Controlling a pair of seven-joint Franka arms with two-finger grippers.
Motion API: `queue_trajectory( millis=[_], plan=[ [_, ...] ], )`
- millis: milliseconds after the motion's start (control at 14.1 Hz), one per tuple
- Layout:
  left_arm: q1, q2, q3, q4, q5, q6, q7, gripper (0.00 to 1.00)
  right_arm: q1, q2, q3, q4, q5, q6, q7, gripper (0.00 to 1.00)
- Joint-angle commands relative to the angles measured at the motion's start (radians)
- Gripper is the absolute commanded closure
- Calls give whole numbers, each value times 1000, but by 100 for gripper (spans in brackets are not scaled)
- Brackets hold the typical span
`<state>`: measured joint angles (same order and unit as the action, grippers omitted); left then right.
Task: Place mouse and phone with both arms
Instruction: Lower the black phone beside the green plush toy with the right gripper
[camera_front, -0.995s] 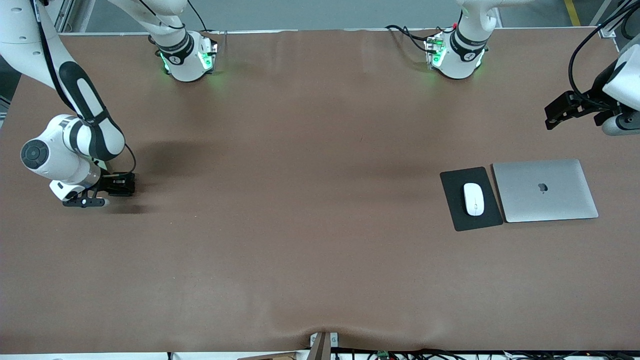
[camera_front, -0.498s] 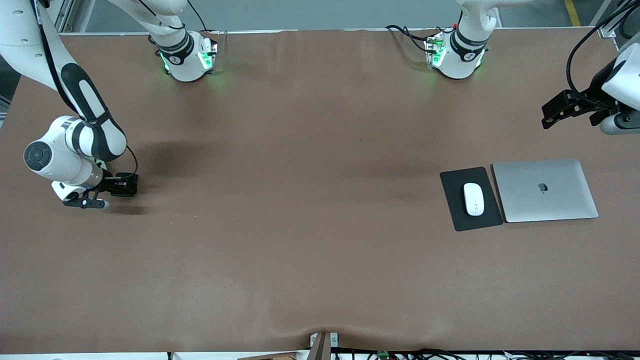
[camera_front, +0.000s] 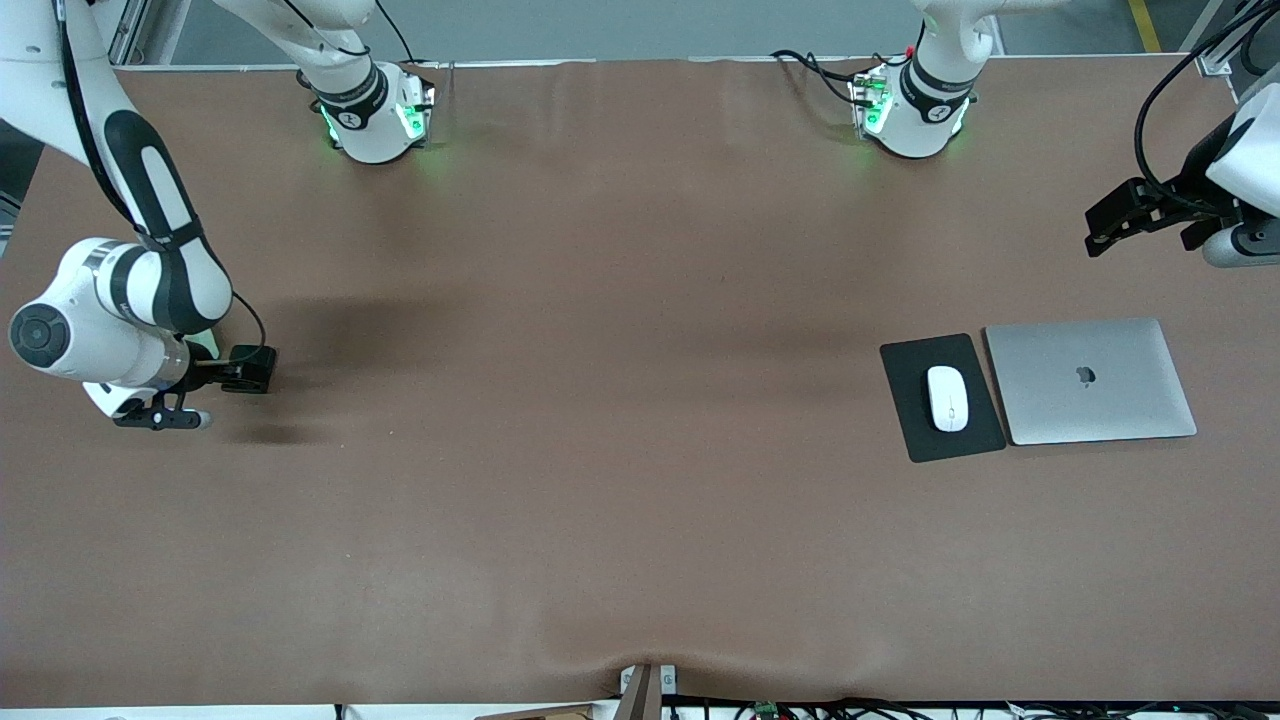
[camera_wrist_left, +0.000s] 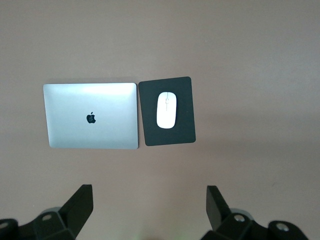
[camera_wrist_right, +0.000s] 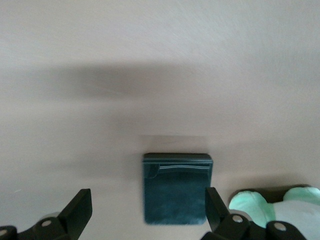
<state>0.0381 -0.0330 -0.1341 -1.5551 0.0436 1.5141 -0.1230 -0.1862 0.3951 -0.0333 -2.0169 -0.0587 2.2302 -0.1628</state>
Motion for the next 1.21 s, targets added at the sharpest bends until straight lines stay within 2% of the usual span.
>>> queue_trajectory(
  millis=[0,284,498,640,853,1137],
  plan=[
    [-1,-24,8,-14,-25,0,0,0,54,-77,13,32,-3,-119,25,0],
    [-3,-21,8,-16,-25,3,0,0,168,-198,38,69,-1,-248,39,0],
    [-1,-24,8,-16,-25,2,0,0,189,-217,39,225,2,-450,37,0],
    [-3,-22,8,-14,-25,2,0,0,179,-236,35,320,61,-544,31,0],
    [-1,-24,8,-16,-25,2,0,0,178,-249,36,467,80,-700,26,0],
    [-1,-24,8,-16,-25,0,0,0,191,-386,33,466,79,-727,26,0]
  ],
)
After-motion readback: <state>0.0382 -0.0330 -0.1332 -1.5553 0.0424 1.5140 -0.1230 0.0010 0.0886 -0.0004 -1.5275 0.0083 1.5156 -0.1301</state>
